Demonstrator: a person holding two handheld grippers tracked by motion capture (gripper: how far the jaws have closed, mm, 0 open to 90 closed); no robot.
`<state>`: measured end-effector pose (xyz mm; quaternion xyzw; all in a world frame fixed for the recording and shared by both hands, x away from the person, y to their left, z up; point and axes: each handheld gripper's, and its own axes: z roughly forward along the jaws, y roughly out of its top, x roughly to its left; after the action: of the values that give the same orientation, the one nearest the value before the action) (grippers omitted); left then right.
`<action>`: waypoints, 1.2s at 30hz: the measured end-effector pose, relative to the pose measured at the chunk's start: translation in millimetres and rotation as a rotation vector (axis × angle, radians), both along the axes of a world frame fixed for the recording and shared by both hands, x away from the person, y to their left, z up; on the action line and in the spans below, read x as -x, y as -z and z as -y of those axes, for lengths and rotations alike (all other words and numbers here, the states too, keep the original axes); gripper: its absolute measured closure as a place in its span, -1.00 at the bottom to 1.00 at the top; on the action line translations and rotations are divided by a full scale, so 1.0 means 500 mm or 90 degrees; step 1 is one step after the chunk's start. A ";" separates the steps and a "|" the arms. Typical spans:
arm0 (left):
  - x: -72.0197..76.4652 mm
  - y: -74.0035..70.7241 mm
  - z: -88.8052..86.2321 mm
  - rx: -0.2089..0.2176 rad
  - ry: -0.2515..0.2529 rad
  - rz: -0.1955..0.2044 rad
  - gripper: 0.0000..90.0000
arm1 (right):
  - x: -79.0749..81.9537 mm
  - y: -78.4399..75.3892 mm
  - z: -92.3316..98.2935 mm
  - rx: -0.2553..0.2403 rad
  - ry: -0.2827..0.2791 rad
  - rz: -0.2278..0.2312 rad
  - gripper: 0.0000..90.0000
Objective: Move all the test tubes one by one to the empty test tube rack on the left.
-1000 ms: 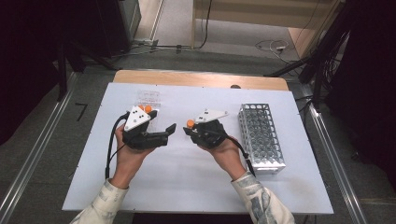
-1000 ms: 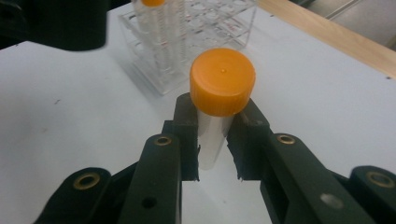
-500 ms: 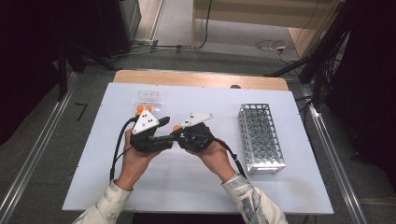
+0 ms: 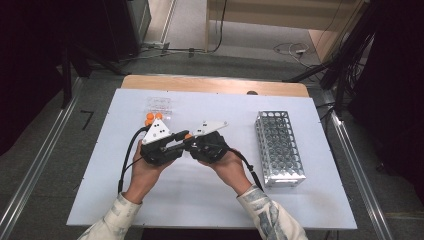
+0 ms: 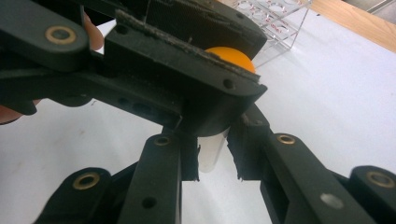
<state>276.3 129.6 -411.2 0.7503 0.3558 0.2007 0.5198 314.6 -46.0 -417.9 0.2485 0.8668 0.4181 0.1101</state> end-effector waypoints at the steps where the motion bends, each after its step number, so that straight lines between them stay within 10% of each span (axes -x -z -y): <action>1: 0.000 0.000 0.000 0.001 -0.001 0.001 0.54 | 0.000 0.000 0.000 -0.001 0.000 0.000 0.60; 10: 0.002 -0.004 -0.001 0.003 -0.008 0.008 0.56 | 0.002 -0.003 0.002 -0.001 -0.003 0.004 0.54; 21: 0.005 -0.032 -0.048 0.031 -0.041 0.014 0.56 | -0.009 0.006 0.038 0.003 0.023 -0.028 -0.37; 36: 0.009 -0.083 -0.167 0.050 -0.096 -0.007 0.56 | -0.001 0.013 0.120 -0.018 0.061 -0.028 -0.47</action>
<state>271.9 213.3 -369.6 0.7012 0.4218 0.2212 0.5305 315.3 -105.8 -424.6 0.3003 0.8502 0.4190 0.1070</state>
